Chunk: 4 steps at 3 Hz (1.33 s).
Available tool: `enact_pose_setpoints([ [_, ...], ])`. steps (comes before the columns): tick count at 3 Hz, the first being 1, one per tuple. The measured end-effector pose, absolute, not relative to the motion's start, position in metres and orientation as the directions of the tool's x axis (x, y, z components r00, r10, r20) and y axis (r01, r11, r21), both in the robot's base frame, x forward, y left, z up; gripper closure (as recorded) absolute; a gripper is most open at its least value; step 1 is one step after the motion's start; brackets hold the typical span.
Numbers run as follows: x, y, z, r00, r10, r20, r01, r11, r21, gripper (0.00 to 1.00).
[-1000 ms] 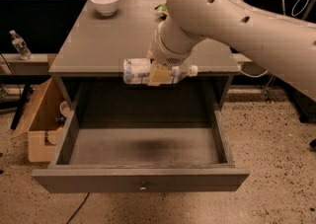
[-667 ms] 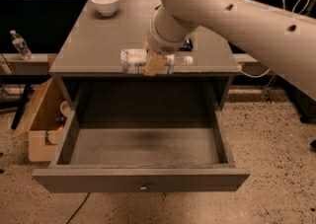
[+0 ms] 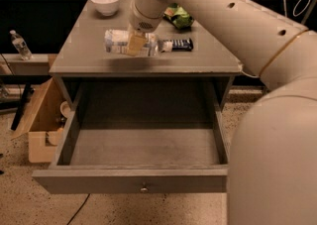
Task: Pick blue plastic bottle from top drawer and place on counter
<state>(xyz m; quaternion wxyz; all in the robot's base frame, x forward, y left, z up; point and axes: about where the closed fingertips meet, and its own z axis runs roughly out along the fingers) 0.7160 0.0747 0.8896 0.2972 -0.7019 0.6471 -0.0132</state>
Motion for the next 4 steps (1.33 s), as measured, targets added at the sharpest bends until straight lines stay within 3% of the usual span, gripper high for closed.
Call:
enact_pose_setpoints([
  [1, 0.745, 0.103, 0.882, 0.135, -0.909, -0.393, -0.924, 0.028, -0.381, 1.00],
  [4, 0.776, 0.138, 0.869, 0.069, -0.923, -0.377, -0.954, 0.050, -0.296, 0.26],
])
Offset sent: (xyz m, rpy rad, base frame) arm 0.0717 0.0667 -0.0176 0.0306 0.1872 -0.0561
